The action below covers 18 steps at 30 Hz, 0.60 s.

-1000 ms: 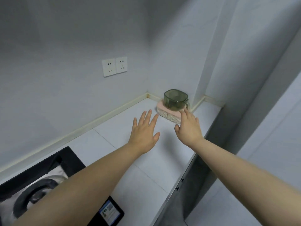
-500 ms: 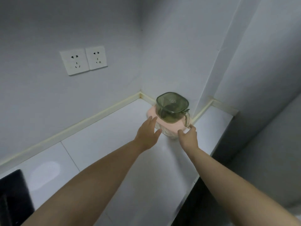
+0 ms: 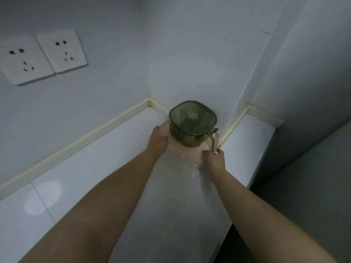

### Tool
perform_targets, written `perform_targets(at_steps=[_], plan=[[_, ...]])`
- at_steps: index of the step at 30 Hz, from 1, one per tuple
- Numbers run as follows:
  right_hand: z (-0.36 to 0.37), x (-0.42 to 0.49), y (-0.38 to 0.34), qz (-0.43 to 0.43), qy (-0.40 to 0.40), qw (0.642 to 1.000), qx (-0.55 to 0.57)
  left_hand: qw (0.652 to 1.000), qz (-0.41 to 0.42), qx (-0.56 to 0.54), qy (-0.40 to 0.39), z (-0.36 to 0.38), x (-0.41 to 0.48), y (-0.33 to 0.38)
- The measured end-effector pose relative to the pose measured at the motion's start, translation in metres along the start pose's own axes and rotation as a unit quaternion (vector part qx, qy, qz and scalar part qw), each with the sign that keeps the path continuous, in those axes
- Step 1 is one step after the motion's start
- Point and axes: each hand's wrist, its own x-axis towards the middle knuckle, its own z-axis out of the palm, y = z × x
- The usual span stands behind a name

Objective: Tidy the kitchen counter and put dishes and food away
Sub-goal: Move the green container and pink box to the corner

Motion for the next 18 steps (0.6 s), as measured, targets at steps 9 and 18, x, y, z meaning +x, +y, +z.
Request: perform_targets(at_steps=[9, 18], plan=[[-0.005, 0.014, 0.008, -0.023, -0.002, 1.000, -0.022, 1.000, -0.018, 0.004, -0.021, -0.001, 0.028, -0.012], [-0.014, 0.008, 0.007, -0.020, -0.078, 0.996, -0.029, 0.999, -0.050, -0.002, -0.002, -0.016, 0.002, -0.048]])
